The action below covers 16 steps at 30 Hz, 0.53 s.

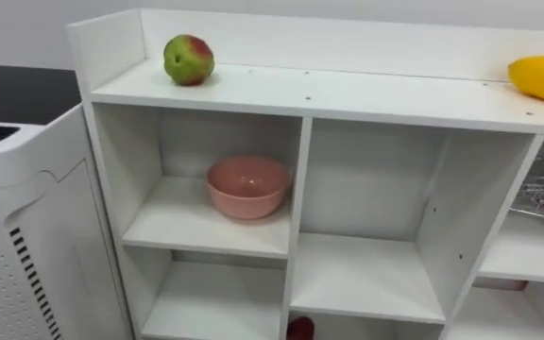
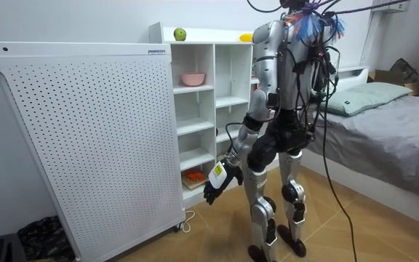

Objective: Arrange fruit in the closet

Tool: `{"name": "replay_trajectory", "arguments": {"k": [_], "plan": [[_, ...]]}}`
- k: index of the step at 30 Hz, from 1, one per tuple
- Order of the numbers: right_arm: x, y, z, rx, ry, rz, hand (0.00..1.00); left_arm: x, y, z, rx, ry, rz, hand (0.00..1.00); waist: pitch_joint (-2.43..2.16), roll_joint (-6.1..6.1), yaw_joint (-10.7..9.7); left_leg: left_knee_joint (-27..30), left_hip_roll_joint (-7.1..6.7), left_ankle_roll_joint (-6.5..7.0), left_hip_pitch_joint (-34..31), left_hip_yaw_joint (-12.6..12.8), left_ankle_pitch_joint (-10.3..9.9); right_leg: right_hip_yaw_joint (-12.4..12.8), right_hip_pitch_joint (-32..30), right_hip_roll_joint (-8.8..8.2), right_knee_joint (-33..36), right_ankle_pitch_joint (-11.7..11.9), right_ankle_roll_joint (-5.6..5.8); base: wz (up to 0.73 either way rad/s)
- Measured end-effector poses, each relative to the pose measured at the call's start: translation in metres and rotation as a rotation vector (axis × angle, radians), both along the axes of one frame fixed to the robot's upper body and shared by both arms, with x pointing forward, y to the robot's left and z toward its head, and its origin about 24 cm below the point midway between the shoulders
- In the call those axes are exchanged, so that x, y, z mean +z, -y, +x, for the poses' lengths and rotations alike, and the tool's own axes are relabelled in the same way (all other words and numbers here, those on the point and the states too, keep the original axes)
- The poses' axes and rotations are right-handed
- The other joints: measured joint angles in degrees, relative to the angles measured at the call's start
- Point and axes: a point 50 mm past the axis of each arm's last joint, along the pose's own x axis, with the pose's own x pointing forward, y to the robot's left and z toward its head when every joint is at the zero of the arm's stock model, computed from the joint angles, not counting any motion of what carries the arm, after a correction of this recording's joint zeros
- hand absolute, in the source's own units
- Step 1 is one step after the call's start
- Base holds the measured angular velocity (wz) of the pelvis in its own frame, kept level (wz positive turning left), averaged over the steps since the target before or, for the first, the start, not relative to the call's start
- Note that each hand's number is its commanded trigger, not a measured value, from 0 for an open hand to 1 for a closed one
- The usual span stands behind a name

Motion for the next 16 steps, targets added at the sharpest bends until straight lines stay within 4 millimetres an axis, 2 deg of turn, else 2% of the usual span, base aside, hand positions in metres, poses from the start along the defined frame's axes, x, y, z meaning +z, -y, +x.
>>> {"name": "replay_trajectory", "arguments": {"k": [7, 11, 16], "plan": [[-0.008, 0.002, -0.044, 0.066, -0.193, -0.026, 0.0, -0.001, -0.005, -0.006, 0.064, -0.014, 0.009, 0.0, -0.03, -0.51, -0.73, -0.95, 0.02, -0.04, 3.36, 0.77, 0.01, 1.97, 2.44, 0.2, -0.02, 0.0, 0.0, -0.06], [-0.01, 0.001, -0.056, 0.142, -0.271, -0.028, 0.0, -0.002, -0.006, -0.01, 0.055, -0.054, 0.012, 0.0, -0.07, -0.51, -0.63, -0.78, 0.05, -0.04, 3.41, 1.02, 0.0, 2.6, 2.32, 0.29, 0.04, 0.02, -0.01, -0.1], [-0.01, 0.001, -0.06, 0.167, -0.307, -0.026, 0.0, -0.005, -0.007, -0.023, 0.105, -0.139, 0.001, 0.0, -0.14, -0.63, -0.56, -0.62, 0.38, -0.24, 3.84, 0.93, -0.12, 3.09, 2.59, 0.78, 0.04, 0.4, -0.33, -0.06]]}}
